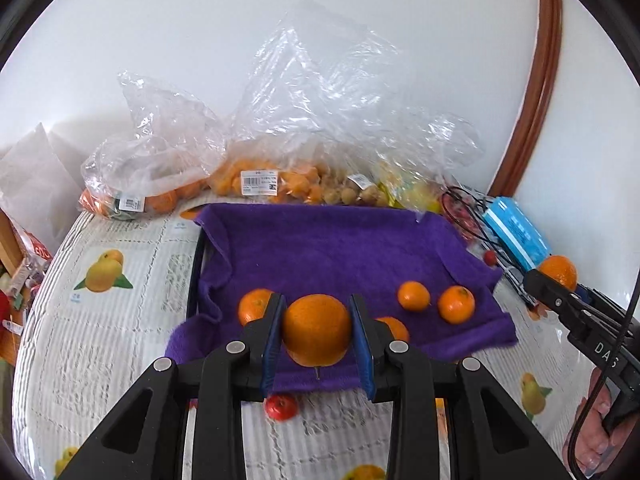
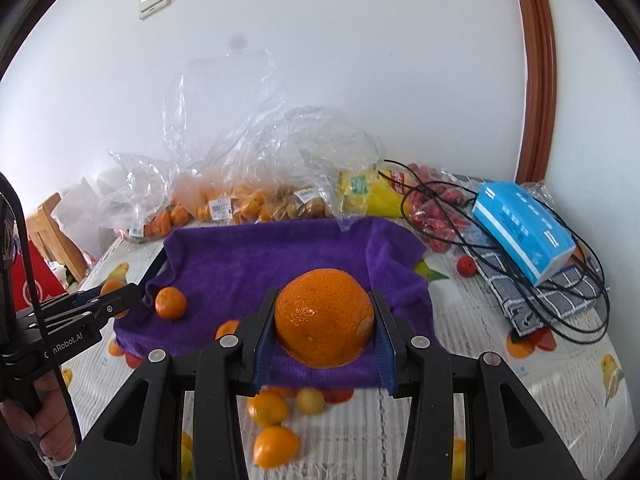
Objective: Organize fruits
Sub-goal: 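Carry both held oranges over the purple towel with both tools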
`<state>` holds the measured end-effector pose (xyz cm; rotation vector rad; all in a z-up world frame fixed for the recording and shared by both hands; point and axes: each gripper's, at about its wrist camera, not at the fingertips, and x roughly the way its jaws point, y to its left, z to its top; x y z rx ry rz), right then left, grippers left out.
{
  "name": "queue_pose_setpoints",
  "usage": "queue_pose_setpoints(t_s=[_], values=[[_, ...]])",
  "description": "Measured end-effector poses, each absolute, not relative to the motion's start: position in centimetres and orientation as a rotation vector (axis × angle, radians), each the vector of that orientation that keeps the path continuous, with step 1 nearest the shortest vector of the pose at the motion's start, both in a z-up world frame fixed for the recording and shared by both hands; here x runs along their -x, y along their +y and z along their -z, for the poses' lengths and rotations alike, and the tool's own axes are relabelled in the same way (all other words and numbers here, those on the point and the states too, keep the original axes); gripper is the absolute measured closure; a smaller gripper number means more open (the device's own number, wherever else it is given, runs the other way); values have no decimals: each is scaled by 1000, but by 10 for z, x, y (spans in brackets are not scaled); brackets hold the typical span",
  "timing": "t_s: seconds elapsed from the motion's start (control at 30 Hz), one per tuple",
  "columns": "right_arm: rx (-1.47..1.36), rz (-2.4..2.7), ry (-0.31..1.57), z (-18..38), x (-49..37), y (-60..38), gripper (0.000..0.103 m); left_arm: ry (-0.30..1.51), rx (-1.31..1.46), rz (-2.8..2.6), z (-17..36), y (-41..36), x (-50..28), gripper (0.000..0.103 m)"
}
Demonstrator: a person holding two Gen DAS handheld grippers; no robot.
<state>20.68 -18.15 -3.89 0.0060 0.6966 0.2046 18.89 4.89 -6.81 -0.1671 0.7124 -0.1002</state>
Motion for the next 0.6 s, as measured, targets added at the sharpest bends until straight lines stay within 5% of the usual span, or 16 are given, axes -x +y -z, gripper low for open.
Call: queue_pose_setpoints(t_s=[0.6], values=[[-28, -277, 676, 56, -267, -162, 60, 711, 243, 63, 91, 71, -239, 73]])
